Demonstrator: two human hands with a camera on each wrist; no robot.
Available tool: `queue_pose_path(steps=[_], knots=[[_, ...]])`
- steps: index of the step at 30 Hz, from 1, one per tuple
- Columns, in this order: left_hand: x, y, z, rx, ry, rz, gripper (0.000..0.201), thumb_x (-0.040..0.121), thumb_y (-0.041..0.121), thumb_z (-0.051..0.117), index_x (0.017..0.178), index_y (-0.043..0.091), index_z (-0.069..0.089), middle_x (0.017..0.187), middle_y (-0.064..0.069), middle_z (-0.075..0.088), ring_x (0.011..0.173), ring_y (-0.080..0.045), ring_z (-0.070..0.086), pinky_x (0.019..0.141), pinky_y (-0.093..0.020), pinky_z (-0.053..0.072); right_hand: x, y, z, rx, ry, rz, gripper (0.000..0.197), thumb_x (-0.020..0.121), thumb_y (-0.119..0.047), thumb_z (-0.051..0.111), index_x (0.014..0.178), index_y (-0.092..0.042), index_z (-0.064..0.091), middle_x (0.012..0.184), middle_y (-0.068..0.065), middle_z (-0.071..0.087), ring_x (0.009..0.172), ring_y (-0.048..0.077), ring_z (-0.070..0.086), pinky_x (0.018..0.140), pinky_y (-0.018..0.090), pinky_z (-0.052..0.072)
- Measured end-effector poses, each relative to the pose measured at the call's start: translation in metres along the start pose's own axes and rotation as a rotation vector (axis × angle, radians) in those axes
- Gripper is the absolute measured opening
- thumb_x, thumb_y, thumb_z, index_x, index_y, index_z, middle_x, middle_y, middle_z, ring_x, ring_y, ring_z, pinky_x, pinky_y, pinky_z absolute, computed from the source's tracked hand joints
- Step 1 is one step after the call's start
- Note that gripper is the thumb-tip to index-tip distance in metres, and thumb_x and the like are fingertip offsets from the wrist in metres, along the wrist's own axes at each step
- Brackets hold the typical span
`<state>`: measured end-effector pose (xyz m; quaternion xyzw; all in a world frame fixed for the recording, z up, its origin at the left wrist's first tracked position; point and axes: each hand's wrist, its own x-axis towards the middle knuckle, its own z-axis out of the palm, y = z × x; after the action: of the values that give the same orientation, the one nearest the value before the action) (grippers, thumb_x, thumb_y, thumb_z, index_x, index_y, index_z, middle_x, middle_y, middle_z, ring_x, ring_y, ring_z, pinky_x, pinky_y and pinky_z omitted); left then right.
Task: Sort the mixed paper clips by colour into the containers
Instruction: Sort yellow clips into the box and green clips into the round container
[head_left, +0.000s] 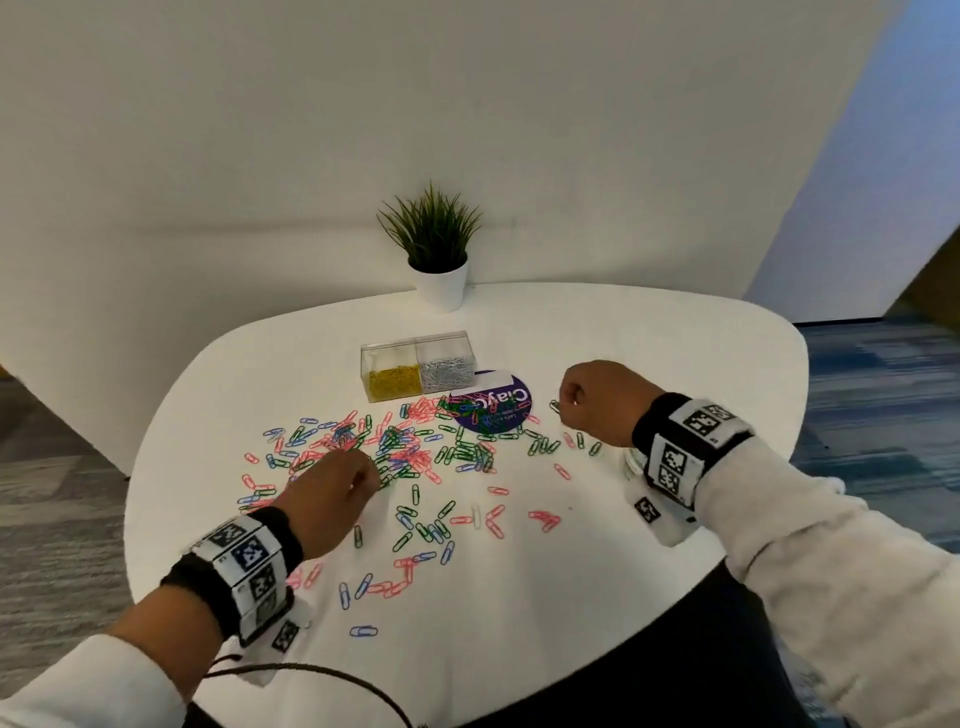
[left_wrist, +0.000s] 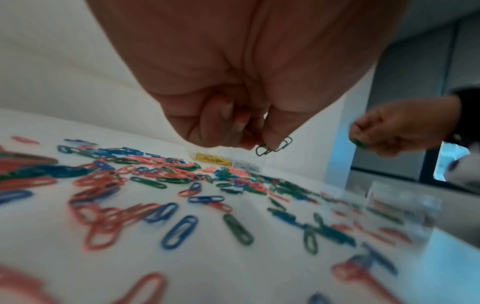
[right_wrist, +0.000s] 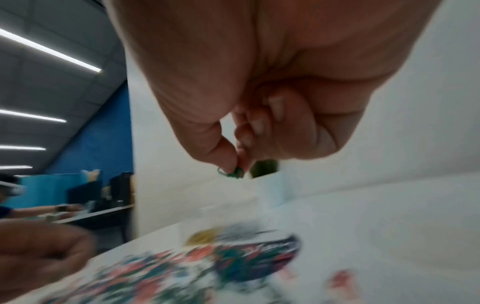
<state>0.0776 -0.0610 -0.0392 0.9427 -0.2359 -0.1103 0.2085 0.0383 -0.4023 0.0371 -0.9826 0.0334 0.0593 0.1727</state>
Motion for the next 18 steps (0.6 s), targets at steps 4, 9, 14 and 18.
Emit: queue_pose_path(steps=[4, 9, 14, 18], knots=[[-0.002, 0.019, -0.004, -0.135, -0.021, -0.070, 0.020, 0.101, 0.022, 0.045, 0.085, 0.021, 0.056, 0.082, 0.004, 0.064, 0.070, -0.019, 0.057, 0.065, -0.032, 0.048, -0.026, 0.069, -0.024, -0.086, -0.036, 0.192, 0.017, 0.088, -0.019, 0.056, 0.072, -0.015, 0.052, 0.080, 0.001, 0.060, 0.074, 0.021, 0.053, 0.059, 0.027, 0.038], [-0.002, 0.047, -0.006, -0.141, -0.087, -0.064, 0.022, 0.100, 0.032, 0.049, 0.085, 0.021, 0.060, 0.083, 0.002, 0.068, 0.065, -0.008, 0.054, 0.056, -0.019, 0.045, -0.033, 0.087, -0.009, -0.177, -0.113, 0.220, 0.018, 0.090, -0.019, 0.052, 0.072, -0.016, 0.047, 0.076, 0.000, 0.054, 0.070, 0.018, 0.046, 0.053, 0.022, 0.030], [0.000, 0.066, -0.005, -0.167, -0.071, -0.053, 0.016, 0.098, 0.027, 0.055, 0.086, 0.021, 0.065, 0.075, 0.007, 0.067, 0.061, 0.005, 0.054, 0.058, -0.017, 0.041, -0.026, 0.086, -0.007, -0.143, -0.097, 0.194, 0.018, 0.094, -0.015, 0.050, 0.098, -0.010, 0.066, 0.105, 0.003, 0.065, 0.094, 0.020, 0.059, 0.077, 0.026, 0.046], [0.005, 0.075, -0.006, -0.310, -0.080, -0.117, 0.019, 0.099, 0.017, 0.054, 0.086, 0.018, 0.067, 0.091, 0.013, 0.070, 0.050, 0.007, 0.051, 0.054, -0.016, 0.037, -0.022, 0.089, -0.008, 0.002, -0.071, 0.184, 0.022, 0.093, -0.010, 0.050, 0.106, -0.019, 0.065, 0.110, -0.004, 0.060, 0.102, 0.016, 0.055, 0.084, 0.025, 0.042]])
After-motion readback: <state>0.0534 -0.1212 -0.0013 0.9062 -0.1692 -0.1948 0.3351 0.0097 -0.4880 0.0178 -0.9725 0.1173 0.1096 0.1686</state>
